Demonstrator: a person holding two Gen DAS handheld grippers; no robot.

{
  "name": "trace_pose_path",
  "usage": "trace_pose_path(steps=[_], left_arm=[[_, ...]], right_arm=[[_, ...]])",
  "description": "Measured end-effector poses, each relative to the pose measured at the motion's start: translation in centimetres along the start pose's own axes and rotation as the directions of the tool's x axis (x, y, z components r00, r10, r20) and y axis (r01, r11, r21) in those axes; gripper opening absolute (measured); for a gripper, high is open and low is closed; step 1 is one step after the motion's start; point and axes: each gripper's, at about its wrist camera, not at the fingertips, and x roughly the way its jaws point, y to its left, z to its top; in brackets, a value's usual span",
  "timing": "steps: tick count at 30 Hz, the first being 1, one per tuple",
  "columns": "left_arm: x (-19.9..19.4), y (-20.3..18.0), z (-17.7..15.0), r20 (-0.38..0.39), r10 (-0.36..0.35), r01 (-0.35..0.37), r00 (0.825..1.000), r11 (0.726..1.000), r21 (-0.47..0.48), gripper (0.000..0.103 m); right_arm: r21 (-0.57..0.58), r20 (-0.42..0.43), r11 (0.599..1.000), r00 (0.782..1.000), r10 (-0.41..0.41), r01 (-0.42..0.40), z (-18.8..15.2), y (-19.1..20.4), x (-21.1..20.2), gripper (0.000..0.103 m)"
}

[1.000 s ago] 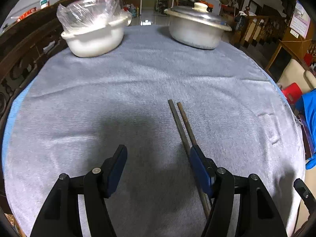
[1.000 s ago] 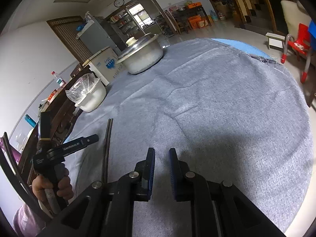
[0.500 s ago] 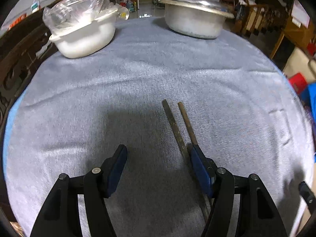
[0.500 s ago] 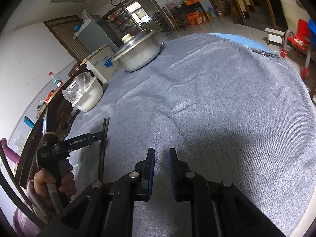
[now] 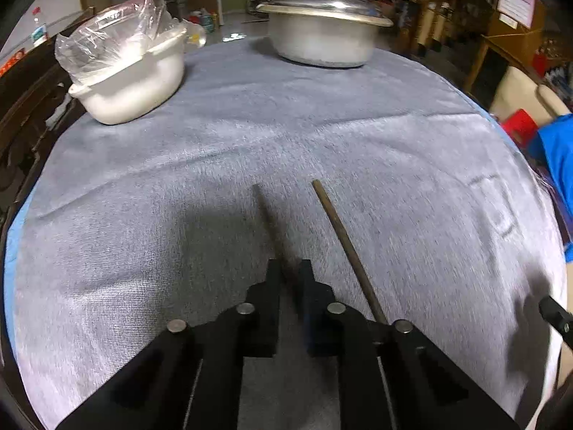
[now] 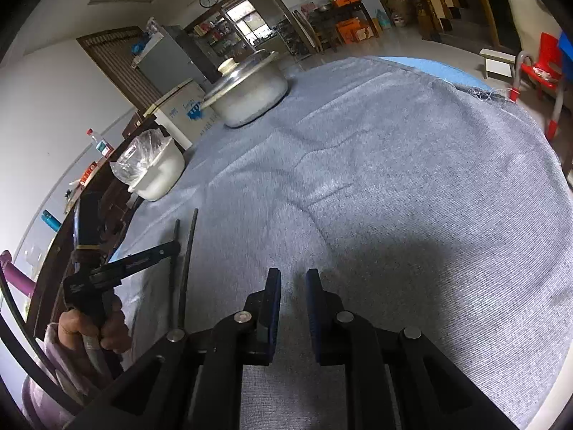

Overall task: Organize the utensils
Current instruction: 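Grasp one chopstick with the left gripper while the right gripper grasps another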

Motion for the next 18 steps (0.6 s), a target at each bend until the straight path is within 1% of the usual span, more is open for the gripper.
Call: trace_pose_path(steps=[1, 3, 6, 9, 11, 12, 14, 17, 18], left_arm=[[-0.1, 0.2, -0.2, -0.002, -0.011, 0.011, 1.0, 1.0, 0.013, 0.005], [-0.5, 0.8, -0.7, -0.01, -0.053, 0.054, 0.999, 0.997, 0.062, 0.005], [-1.0, 1.9, -1.2, -0.027, -0.077, 0.079, 0.997, 0.994, 0.081, 0.005], [-1.3, 3.2, -1.5, -0.038, -0.071, 0.072, 0.997, 0.997, 0.035, 0.005], [-1.5, 4.1, -1.6, -0.048, -0.092, 0.091, 0.995, 0.996, -0.023, 0.005], [-1.6, 4.1, -1.7, -0.051, -0.095, 0.094, 0.994, 0.995, -0.035, 0.005], [-1.8, 4.3, -1.8, -0.058, -0.086, 0.083, 0.995, 0.995, -0.051, 0.005], [-2.1, 4.7, -1.4, -0.052, -0.107, 0.104, 0.993, 0.992, -0.067, 0.008], [-2.2, 4.9, -1.2, -0.051, -0.111, 0.107, 0.993, 0.992, -0.074, 0.012]], right_arm=[[-0.004, 0.002, 1.0, 1.0, -0.002, 0.002, 0.0, 0.1, 0.0, 0.015], [-0.017, 0.004, 1.0, 1.0, -0.006, 0.007, 0.1, 0.4, 0.0, 0.016], [-0.04, -0.007, 0.999, 1.0, -0.01, 0.01, 0.3, 0.8, 0.5, 0.015], [-0.079, -0.041, 0.997, 0.999, -0.003, 0.0, 1.2, 1.8, 1.9, 0.016], [-0.102, -0.066, 0.995, 0.998, 0.014, -0.02, 1.8, 2.6, 2.8, 0.016], [-0.126, -0.093, 0.991, 0.995, 0.026, -0.038, 2.3, 3.4, 3.5, 0.015], [-0.192, -0.144, 0.978, 0.988, 0.053, -0.08, 3.3, 5.1, 5.1, 0.015], [-0.27, -0.217, 0.956, 0.974, 0.057, -0.116, 4.4, 7.0, 7.8, 0.016], [-0.282, -0.24, 0.951, 0.969, 0.057, -0.126, 4.8, 7.6, 8.8, 0.016]])
